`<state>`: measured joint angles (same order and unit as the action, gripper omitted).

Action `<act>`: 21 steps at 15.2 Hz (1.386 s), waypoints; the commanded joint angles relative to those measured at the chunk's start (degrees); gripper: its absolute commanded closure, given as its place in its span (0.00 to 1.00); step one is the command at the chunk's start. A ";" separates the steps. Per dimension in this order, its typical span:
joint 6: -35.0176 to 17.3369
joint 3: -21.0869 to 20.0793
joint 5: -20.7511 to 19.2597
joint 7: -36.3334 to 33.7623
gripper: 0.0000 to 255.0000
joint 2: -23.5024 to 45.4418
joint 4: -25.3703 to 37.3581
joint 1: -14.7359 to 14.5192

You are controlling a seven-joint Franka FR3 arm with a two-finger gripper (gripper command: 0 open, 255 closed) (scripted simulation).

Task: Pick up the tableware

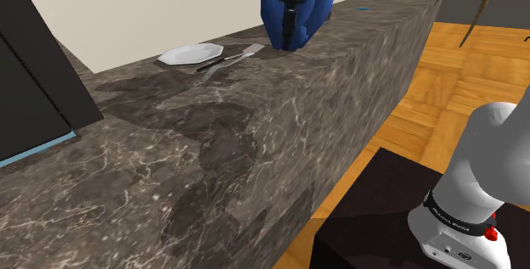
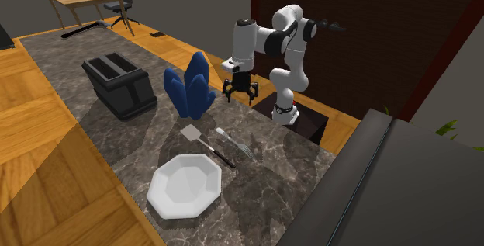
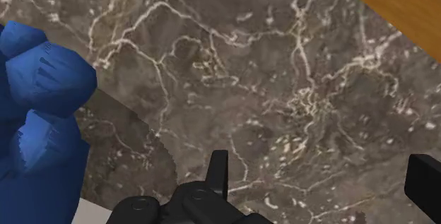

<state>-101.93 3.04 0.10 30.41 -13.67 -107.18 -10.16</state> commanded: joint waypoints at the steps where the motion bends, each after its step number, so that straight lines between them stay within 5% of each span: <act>1: -0.35 0.08 0.45 3.88 0.00 4.01 3.71 -0.77; 14: 4.01 -4.26 1.58 23.12 0.00 31.05 35.12 -5.10; 21: -1.09 -4.37 1.60 23.58 0.00 30.23 29.19 -5.16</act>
<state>-102.04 -1.33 1.69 53.93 16.70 -76.90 -15.32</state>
